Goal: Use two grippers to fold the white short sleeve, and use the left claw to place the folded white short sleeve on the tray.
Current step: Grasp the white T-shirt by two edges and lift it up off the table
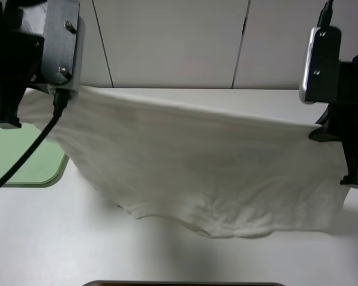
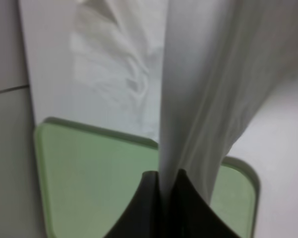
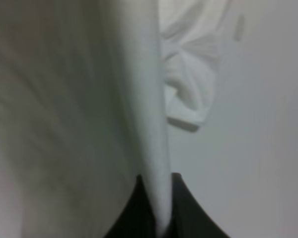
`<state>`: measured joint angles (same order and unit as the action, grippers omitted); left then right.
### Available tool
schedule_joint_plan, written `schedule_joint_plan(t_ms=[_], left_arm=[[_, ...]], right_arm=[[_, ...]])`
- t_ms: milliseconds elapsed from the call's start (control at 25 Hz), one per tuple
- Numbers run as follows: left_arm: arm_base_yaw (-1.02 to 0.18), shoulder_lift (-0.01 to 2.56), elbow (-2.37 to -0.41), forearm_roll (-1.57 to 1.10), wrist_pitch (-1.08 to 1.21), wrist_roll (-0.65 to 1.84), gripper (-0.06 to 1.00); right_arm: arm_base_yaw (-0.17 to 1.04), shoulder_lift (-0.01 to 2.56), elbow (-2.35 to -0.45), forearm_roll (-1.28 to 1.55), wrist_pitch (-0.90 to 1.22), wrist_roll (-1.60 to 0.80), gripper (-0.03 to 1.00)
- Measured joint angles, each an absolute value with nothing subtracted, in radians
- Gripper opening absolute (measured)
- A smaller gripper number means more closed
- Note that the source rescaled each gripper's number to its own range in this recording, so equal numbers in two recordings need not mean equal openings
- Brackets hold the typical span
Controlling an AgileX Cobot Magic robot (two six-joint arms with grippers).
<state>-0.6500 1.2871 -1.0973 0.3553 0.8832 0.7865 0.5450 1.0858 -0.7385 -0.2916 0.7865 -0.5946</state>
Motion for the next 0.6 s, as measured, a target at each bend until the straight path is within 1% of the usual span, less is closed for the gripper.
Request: schedule_joint_plan(t_ms=[280,600], left_arm=[[-0.650,1.287,-1.233,0.364,0.930,0.791,0.00],[-0.650,1.287,-1.385,0.363,0.963,0.839,0.00]], right_arm=[[0.545,1.086,-0.921,-0.313,0.899,-0.590,0.00],[0.545,1.086,-1.074,-0.390,0.980,-0.590,0.00]])
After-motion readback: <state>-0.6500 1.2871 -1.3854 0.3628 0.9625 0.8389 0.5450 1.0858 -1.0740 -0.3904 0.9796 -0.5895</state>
